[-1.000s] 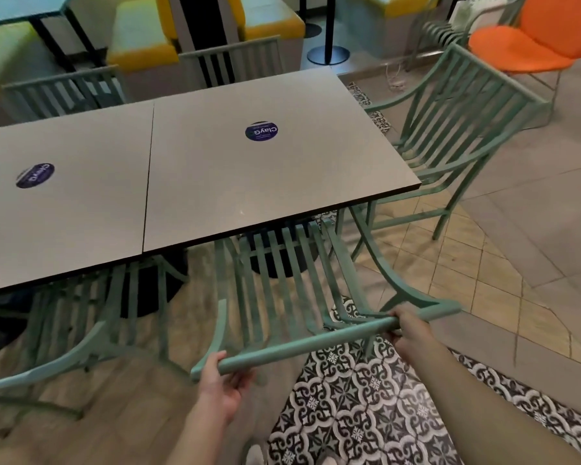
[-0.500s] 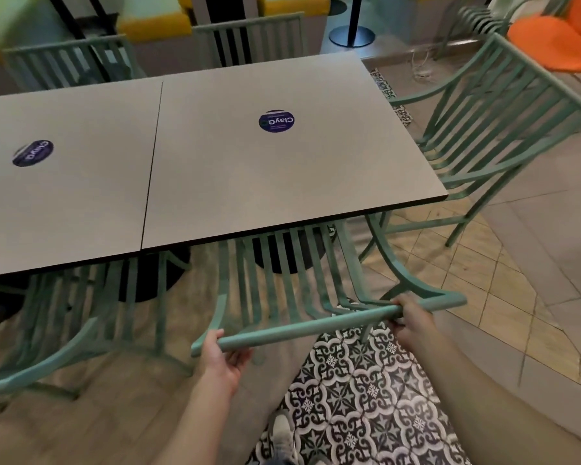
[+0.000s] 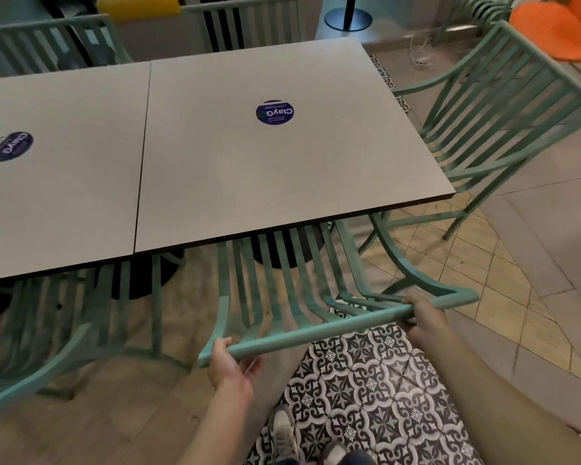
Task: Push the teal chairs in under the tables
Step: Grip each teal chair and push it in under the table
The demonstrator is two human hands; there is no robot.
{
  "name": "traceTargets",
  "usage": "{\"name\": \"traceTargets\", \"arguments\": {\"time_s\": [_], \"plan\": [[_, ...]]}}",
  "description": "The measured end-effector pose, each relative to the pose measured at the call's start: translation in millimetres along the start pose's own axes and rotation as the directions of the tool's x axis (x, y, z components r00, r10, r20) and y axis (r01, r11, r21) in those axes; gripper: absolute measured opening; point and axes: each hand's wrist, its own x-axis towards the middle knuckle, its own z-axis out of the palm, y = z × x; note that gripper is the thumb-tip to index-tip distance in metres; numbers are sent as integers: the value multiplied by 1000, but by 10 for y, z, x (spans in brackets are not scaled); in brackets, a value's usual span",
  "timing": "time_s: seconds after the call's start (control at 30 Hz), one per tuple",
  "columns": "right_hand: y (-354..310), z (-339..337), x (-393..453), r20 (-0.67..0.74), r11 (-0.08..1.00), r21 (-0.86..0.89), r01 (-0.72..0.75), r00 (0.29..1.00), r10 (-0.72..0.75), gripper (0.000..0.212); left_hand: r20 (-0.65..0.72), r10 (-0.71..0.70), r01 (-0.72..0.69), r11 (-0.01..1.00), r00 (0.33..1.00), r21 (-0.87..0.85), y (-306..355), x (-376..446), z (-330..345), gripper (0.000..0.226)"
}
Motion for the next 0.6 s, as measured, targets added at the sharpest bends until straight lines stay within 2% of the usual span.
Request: {"name": "traceTargets", "arguments": {"time_s": [0.1, 0.2, 0.6], "plan": [[-65, -37, 45, 8, 1000, -28, -3, 1000, 3, 43, 3, 7, -7, 1000, 1000, -11, -74, -62, 36, 28], [-78, -39, 82, -2, 1000, -19, 8, 1000, -8, 42, -8, -12, 12, 999, 1000, -44, -65, -78, 93, 34], [101, 29, 3, 1, 1000, 2, 27, 1000, -27, 43, -35, 1, 0, 1000, 999, 6, 127, 9, -27, 33]]}}
